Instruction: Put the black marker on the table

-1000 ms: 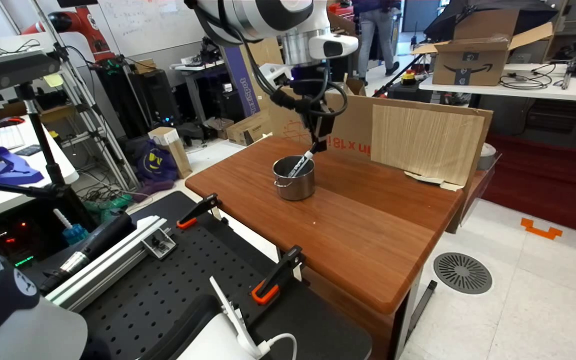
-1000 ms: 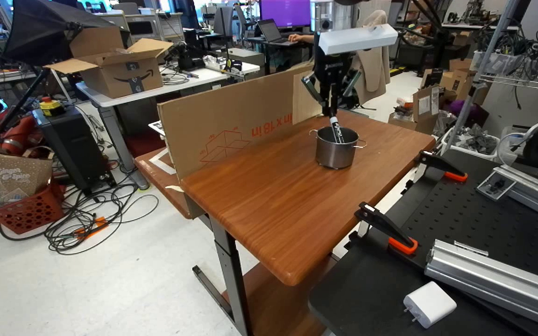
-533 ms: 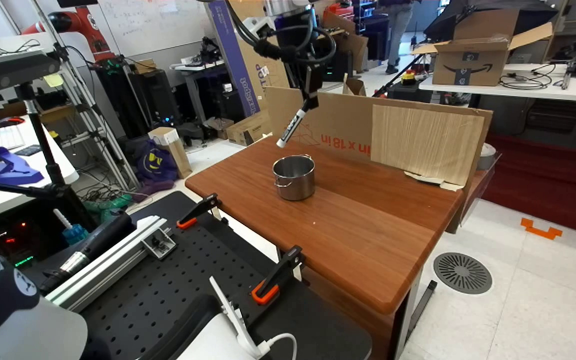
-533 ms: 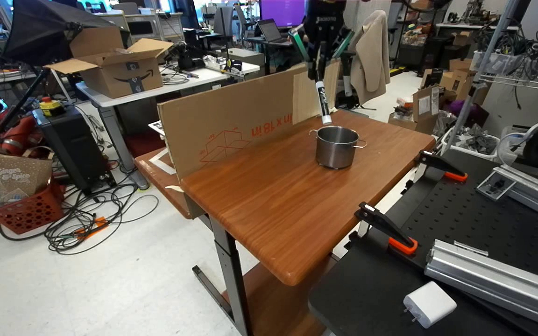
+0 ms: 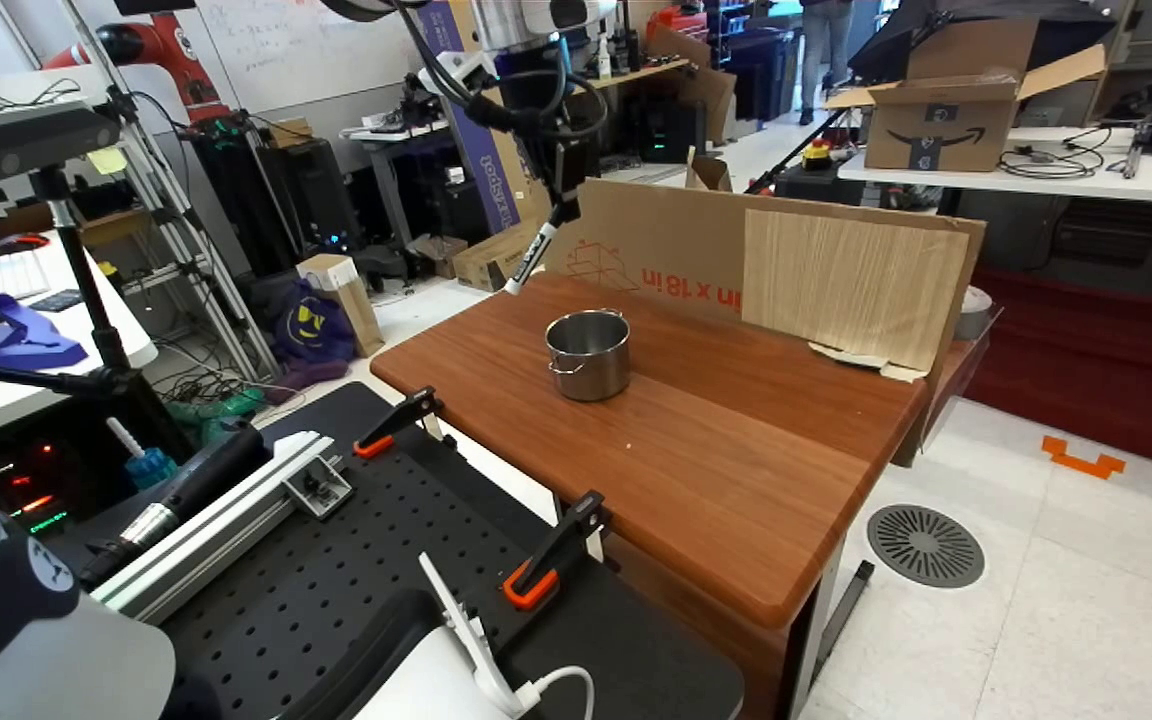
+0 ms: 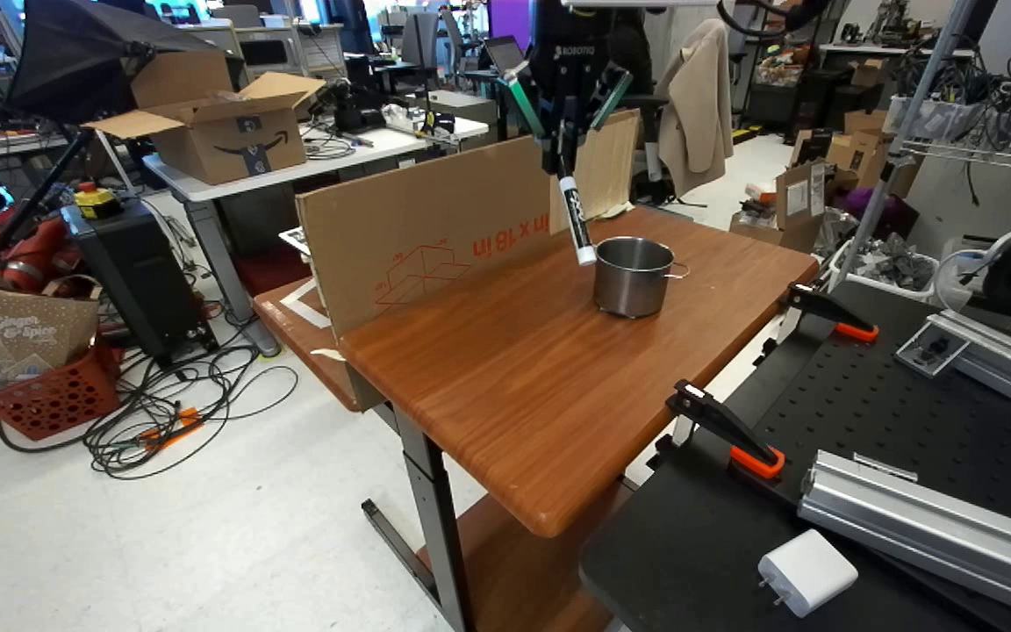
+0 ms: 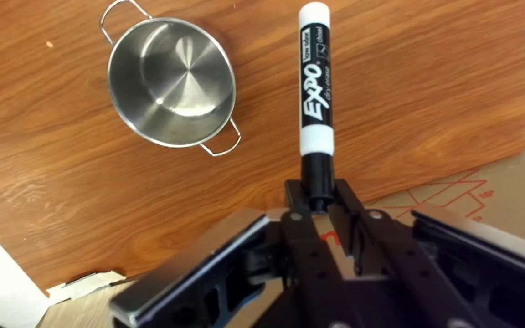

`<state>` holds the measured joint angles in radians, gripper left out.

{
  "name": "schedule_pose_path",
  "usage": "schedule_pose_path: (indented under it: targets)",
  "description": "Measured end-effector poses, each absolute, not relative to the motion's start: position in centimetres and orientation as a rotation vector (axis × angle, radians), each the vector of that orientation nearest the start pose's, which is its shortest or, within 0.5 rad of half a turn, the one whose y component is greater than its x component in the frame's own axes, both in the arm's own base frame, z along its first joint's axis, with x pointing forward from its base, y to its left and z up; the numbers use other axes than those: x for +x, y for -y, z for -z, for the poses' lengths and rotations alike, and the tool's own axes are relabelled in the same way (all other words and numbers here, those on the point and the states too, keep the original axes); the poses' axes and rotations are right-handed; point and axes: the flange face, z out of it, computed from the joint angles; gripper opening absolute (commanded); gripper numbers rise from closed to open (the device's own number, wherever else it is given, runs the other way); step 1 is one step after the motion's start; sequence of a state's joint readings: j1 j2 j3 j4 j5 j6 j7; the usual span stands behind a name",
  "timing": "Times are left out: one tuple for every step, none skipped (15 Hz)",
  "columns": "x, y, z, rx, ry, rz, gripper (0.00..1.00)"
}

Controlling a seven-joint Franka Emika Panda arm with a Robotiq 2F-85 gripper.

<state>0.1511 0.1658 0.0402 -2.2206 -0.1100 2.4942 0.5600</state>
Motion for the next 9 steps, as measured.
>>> schedule_pose_path:
  targets:
    - [54.4, -11.1, -30.3, -3.13, -0.436, 0.174, 0.05]
    - [54.3, -11.6, -29.4, -3.137, -0.424, 0.152, 0.05]
    - [54.3, -12.0, -28.5, -3.143, -0.415, 0.131, 0.05]
    - [54.3, -12.2, -27.5, -3.148, -0.409, 0.11, 0.05]
    - [54.5, -12.5, -26.6, -3.153, -0.407, 0.09, 0.05]
    - [54.7, -12.6, -25.7, -3.157, -0.407, 0.073, 0.05]
    - [55.0, -12.8, -24.8, -3.16, -0.409, 0.058, 0.05]
    - [55.3, -12.9, -24.0, -3.163, -0.411, 0.046, 0.05]
    - [55.7, -13.1, -23.2, -3.166, -0.413, 0.036, 0.05]
